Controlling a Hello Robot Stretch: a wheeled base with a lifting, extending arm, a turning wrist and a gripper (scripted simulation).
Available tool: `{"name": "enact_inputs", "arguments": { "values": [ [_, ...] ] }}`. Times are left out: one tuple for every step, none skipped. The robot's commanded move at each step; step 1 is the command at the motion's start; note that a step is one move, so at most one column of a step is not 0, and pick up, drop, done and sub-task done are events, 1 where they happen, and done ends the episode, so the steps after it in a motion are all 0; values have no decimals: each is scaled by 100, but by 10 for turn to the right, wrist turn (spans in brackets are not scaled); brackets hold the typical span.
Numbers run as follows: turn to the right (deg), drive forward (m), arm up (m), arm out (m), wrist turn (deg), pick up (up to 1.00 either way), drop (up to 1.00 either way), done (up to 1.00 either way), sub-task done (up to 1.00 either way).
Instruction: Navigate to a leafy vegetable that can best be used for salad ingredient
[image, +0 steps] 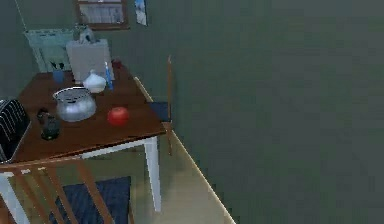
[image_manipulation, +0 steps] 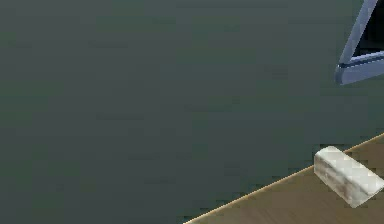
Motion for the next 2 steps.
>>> {"name": "enact_inputs", "arguments": {
  "values": [
    [0, 5, 0, 0, 0, 0, 0, 0, 0],
    [-450, 0, 0, 0, 0, 0, 0, 0, 0]
  ]
}}
